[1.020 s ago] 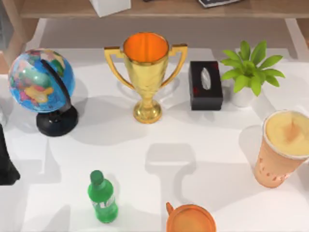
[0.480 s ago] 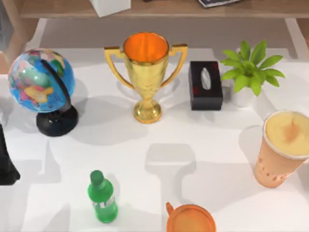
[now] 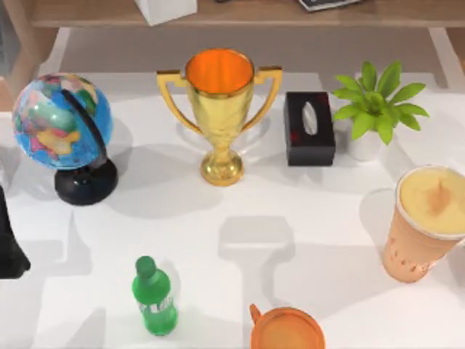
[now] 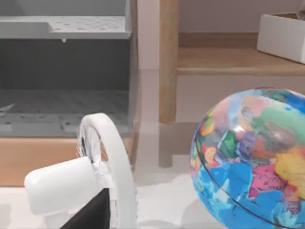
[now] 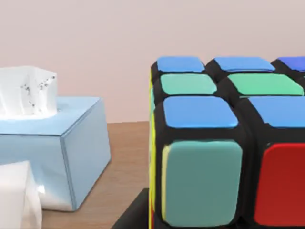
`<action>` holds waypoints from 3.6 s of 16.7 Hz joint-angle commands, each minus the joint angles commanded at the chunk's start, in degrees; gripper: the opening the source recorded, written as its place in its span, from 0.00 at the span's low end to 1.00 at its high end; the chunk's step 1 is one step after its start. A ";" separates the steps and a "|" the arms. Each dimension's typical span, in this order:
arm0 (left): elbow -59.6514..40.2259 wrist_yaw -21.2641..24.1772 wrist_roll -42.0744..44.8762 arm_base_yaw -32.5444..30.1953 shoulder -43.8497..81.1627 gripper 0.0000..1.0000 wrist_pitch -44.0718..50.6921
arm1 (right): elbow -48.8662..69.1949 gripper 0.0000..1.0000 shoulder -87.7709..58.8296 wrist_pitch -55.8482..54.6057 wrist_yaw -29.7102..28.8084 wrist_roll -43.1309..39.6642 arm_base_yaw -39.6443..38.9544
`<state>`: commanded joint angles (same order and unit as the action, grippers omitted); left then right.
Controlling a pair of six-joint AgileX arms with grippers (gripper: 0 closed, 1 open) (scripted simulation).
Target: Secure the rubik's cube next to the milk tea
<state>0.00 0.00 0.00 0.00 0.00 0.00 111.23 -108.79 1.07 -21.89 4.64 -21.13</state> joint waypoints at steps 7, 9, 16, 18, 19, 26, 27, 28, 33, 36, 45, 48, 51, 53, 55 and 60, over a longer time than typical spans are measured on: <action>0.00 0.00 0.00 0.00 0.00 1.00 0.00 | -1.07 0.00 8.72 20.18 4.31 19.94 -12.62; 0.00 0.00 0.00 0.00 0.00 1.00 0.00 | -2.77 0.00 9.69 28.17 6.74 26.06 -16.56; 0.00 0.00 0.00 0.00 0.00 1.00 0.00 | -12.67 0.00 4.12 54.68 16.70 38.99 -24.58; 0.00 0.00 0.00 0.00 0.00 1.00 0.00 | -15.83 0.00 -0.24 59.73 18.87 39.67 -23.98; 0.00 0.00 0.00 0.00 0.00 1.00 0.00 | -17.16 0.00 -2.37 61.66 19.72 39.65 -23.32; 0.00 0.00 0.00 0.00 0.00 1.00 0.00 | -19.74 0.00 -6.88 65.12 21.18 38.92 -21.19; 0.00 0.00 0.00 0.00 0.00 1.00 0.00 | -19.66 0.00 -6.81 65.01 21.10 39.01 -21.42; 0.00 0.00 0.00 0.00 0.00 1.00 0.00 | -19.66 0.00 -6.81 65.01 21.10 39.01 -21.42; 0.00 0.00 0.00 0.00 0.00 1.00 0.00 | -19.18 0.00 -6.77 64.55 21.51 38.98 -21.75; 0.00 0.00 0.00 0.00 0.00 1.00 0.00 | -18.68 0.00 -6.57 64.01 21.87 38.97 -22.05; 0.00 0.00 0.00 0.00 0.00 1.00 0.00 | -19.44 0.00 -5.92 61.75 21.70 39.11 -22.27; 0.00 0.00 0.00 0.00 0.00 1.00 0.00 | -20.43 0.00 -6.04 61.11 21.60 39.02 -22.01; 0.00 0.00 0.00 0.00 0.00 1.00 0.00 | -21.81 0.00 -6.75 60.91 21.36 38.98 -21.53; 0.00 0.00 0.00 0.00 0.00 1.00 0.00 | -22.83 0.00 -7.68 60.93 21.19 38.96 -21.25; 0.00 0.00 0.00 0.00 0.00 1.00 0.00 | -22.97 0.00 -7.84 60.94 21.17 38.96 -21.23; 0.00 0.00 0.00 0.00 0.00 1.00 0.00 | -22.97 0.15 -7.84 60.94 21.17 38.96 -21.23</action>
<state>0.00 0.00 0.00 0.00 0.00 0.00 88.26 -116.63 62.01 -0.71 43.60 -42.35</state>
